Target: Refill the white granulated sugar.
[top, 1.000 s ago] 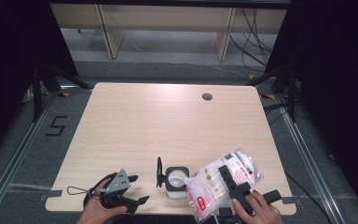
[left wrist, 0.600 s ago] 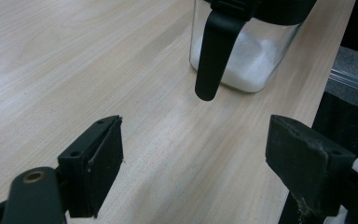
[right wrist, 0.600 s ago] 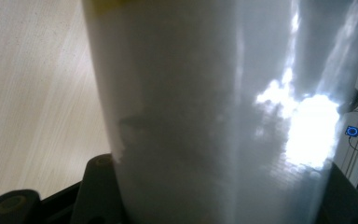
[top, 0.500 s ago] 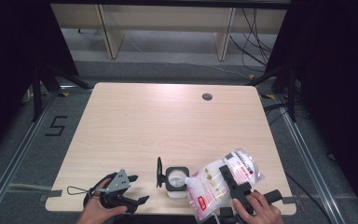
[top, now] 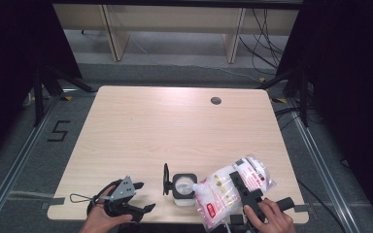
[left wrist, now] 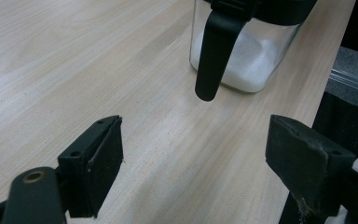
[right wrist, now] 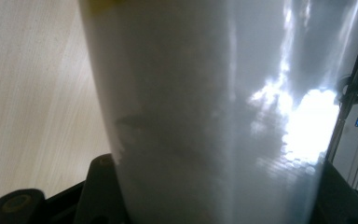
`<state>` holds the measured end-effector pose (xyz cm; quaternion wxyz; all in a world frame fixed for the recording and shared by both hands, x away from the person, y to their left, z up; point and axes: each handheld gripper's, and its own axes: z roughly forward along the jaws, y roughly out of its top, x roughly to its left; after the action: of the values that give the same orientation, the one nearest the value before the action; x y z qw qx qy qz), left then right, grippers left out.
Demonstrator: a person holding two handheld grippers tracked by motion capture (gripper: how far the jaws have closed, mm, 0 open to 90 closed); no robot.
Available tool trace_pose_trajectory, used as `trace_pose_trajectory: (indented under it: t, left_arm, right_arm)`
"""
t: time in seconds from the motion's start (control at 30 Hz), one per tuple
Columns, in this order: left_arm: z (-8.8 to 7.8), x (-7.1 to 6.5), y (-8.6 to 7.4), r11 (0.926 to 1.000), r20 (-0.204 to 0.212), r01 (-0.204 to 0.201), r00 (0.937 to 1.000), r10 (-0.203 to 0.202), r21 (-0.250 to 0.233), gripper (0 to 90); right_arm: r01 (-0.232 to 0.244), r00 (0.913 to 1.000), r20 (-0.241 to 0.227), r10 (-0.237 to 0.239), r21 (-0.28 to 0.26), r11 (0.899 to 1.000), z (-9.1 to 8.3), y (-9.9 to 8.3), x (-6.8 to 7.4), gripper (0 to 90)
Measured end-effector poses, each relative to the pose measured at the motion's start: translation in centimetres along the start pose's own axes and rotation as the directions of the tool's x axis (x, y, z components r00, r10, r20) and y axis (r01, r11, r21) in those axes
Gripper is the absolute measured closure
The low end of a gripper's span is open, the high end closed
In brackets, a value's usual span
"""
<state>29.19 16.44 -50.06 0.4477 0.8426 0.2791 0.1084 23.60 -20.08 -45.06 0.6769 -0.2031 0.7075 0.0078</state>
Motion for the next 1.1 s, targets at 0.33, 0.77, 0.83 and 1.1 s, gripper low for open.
trace_pose_trajectory:
  t: [0.33,0.77,0.83,1.1]
  left_arm:
    - [0.02,-0.02,0.0,1.0,0.001,0.003,1.0,-0.003,-0.001,18.6]
    - [0.02,0.0,0.01,1.0,0.004,0.002,1.0,-0.002,0.002,18.6]
    - [0.0,-0.01,0.03,1.0,0.004,0.002,1.0,-0.002,0.005,18.5]
    - [0.01,-0.01,0.04,1.0,0.003,0.002,1.0,-0.002,0.005,18.6]
  right_arm:
    - [-0.002,1.0,0.003,0.002,-0.007,1.0,0.01,-0.1,-0.13,51.4]
    - [-0.049,0.9988,0.002,0.049,-0.005,0.999,-0.1,0.0,0.05,51.5]
    - [-0.046,0.9989,0.001,0.046,-0.003,0.999,-0.08,0.01,0.04,51.5]
    - [-0.045,0.9989,-0.013,0.045,0.014,0.999,-0.21,0.01,-0.13,51.5]
